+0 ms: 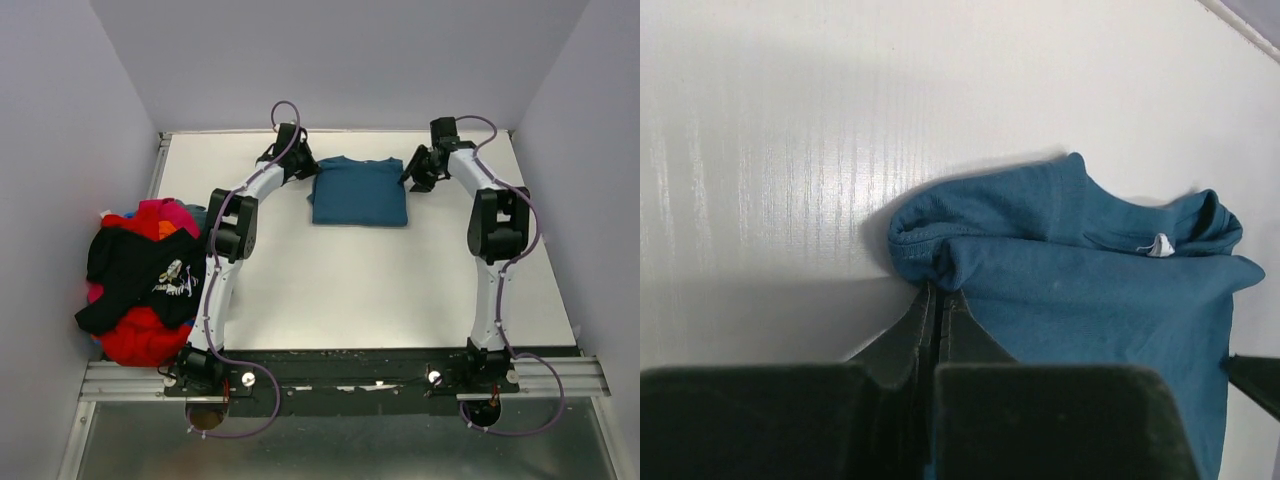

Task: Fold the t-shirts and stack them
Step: Put the neatly folded tshirt into the corner of the board with both arms

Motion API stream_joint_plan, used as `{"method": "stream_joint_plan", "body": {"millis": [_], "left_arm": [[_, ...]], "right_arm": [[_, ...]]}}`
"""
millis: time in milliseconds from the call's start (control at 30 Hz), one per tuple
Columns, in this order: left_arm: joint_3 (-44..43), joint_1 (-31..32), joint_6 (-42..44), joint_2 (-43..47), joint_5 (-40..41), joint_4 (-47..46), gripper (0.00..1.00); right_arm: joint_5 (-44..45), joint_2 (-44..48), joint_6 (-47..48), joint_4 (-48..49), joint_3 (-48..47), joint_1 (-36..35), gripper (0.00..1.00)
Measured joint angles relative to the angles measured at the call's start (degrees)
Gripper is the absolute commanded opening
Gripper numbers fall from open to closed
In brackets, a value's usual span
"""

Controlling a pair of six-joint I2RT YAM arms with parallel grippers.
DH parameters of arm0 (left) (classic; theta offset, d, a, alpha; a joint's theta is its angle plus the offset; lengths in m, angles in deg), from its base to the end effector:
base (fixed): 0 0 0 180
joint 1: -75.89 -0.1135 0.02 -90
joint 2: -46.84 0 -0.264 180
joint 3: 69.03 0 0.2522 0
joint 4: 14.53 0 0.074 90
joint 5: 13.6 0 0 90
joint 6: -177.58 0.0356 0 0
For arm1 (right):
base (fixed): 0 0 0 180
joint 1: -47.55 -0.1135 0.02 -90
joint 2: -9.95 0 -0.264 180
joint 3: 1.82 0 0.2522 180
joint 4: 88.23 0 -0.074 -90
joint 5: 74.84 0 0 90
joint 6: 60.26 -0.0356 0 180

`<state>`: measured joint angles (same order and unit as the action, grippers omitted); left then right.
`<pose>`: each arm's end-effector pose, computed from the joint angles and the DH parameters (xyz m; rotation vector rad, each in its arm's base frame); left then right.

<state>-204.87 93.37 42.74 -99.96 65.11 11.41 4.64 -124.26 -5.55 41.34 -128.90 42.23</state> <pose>0.5469 -0.1795 0.1447 -0.4378 2.2838 -0.7969 0.5100 0.0540 0.1794 0.6120 2.5589 0.4926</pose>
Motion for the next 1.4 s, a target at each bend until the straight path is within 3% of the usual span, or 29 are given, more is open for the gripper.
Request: {"method": "stream_joint_plan", "body": {"millis": [233,533,800,1033,1133,1333,1400], "left_arm": [[0.3,0.0,0.5,0.0,-0.2,-0.7,0.00],[4.7,-0.5,1.7,2.2,-0.2,-3.0,0.00],[5.3,-0.6,2.9,2.7,-0.2,-3.0,0.00],[5.5,-0.9,3.6,2.9,-0.3,-2.6,0.00],[5.5,-1.0,3.9,3.0,-0.3,-2.4,0.00],[5.5,-1.0,4.4,3.1,-0.4,-1.9,0.00],[5.6,-1.0,4.5,3.2,-0.5,-1.7,0.00]], "right_arm": [[0.2,12.9,0.3,2.8,16.9,0.0,0.54],[2.2,20.7,0.3,6.7,29.4,-0.9,0.55],[2.9,23.0,0.5,7.9,37.0,-3.4,0.49],[3.7,23.0,0.6,8.8,38.1,-4.7,0.41],[4.3,23.0,0.6,8.9,38.1,-4.7,0.35],[7.4,23.1,0.3,8.2,37.3,-4.7,0.05],[8.3,23.2,0.2,8.0,37.3,-4.7,0.01]]}}
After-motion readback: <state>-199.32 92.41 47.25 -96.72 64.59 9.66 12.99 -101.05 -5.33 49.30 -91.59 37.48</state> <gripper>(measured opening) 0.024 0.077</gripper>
